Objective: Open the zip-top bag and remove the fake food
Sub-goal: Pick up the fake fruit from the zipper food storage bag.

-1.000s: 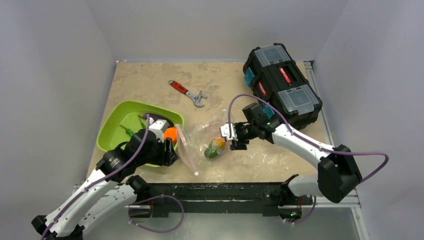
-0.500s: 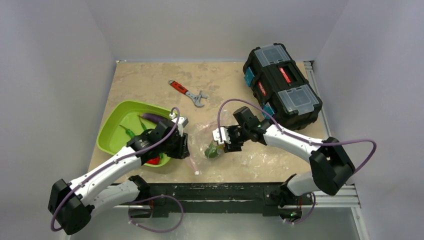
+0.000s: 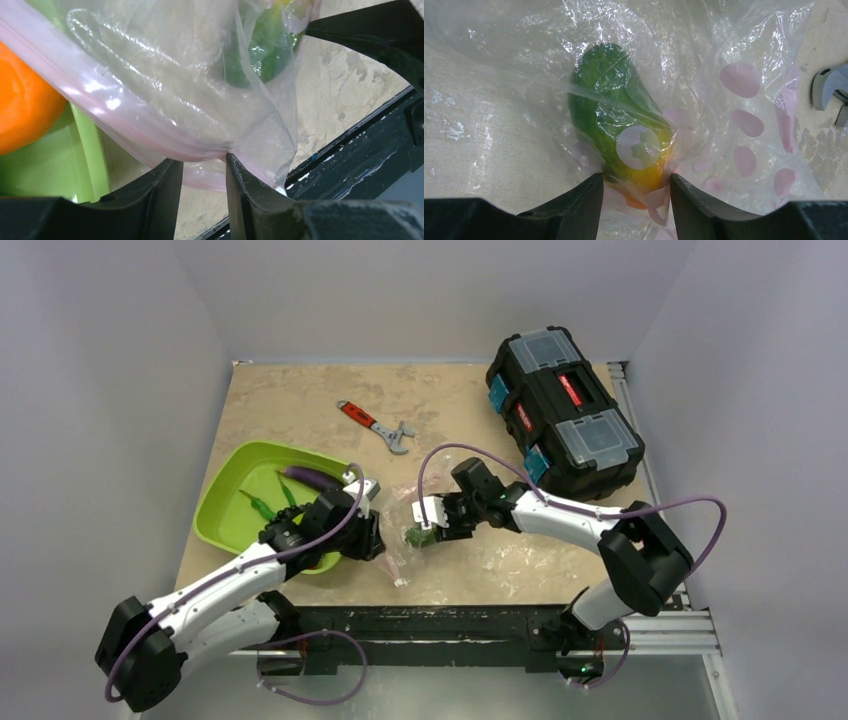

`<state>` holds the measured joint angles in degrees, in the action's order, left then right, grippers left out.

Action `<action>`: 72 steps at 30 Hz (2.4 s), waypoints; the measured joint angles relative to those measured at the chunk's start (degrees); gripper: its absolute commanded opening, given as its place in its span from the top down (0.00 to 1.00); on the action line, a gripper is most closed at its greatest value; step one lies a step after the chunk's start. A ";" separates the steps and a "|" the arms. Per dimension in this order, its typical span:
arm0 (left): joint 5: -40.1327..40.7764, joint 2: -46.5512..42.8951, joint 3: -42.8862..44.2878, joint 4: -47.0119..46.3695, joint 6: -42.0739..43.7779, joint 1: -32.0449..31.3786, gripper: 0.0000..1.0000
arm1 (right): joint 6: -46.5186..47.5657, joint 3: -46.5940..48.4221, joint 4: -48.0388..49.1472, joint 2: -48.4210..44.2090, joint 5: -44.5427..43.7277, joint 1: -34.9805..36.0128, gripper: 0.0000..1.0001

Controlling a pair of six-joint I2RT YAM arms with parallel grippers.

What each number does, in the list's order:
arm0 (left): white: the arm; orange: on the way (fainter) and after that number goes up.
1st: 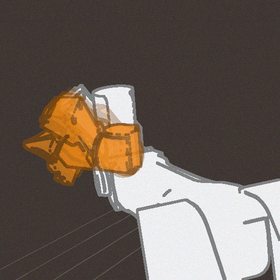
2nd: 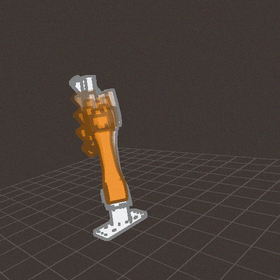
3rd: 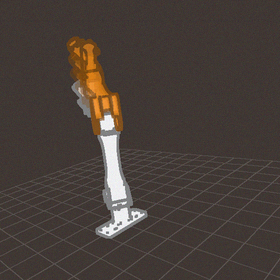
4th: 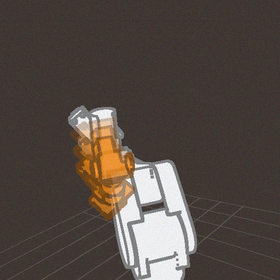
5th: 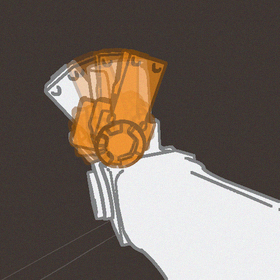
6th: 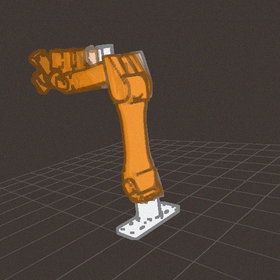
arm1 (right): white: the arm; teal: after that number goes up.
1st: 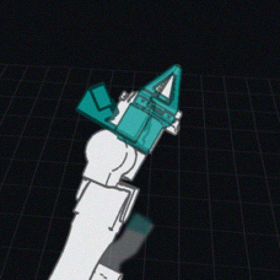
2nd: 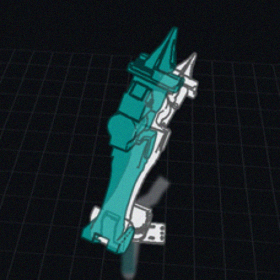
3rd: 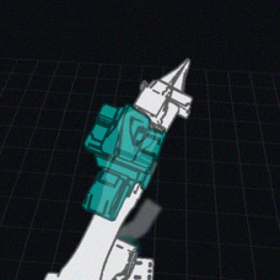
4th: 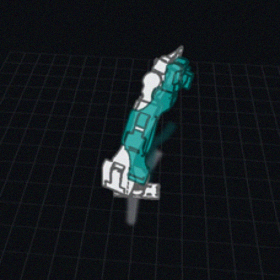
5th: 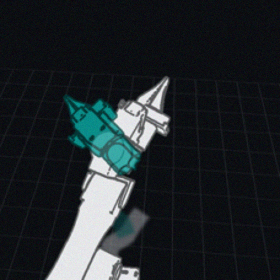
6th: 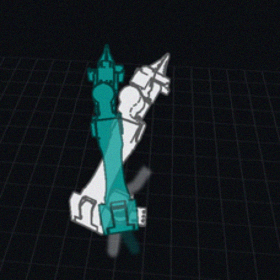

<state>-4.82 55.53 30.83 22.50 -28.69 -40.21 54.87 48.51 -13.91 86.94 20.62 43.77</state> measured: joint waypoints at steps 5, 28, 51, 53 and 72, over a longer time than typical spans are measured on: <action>0.24 -9.75 -2.40 -0.15 3.15 -0.09 0.61 | -0.31 0.00 0.26 0.07 -0.28 0.00 0.53; 9.11 -15.32 -7.06 -0.04 3.30 -2.95 0.65 | 2.95 10.80 -6.56 10.45 0.15 -2.03 0.48; 2.14 -2.80 -8.55 -18.99 16.22 -4.07 0.51 | 11.45 22.01 -16.24 16.04 10.10 -7.30 0.49; 1.66 -2.71 -9.53 -22.64 17.79 -4.46 0.48 | 11.54 23.23 -17.25 18.05 11.06 -7.30 0.49; 1.84 13.00 -11.47 -42.07 21.24 -6.93 0.39 | 11.19 26.29 -21.62 22.62 13.42 -6.97 0.66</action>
<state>-2.98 68.53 19.35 -19.57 -7.44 -47.13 66.06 74.81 -35.53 109.56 34.04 36.80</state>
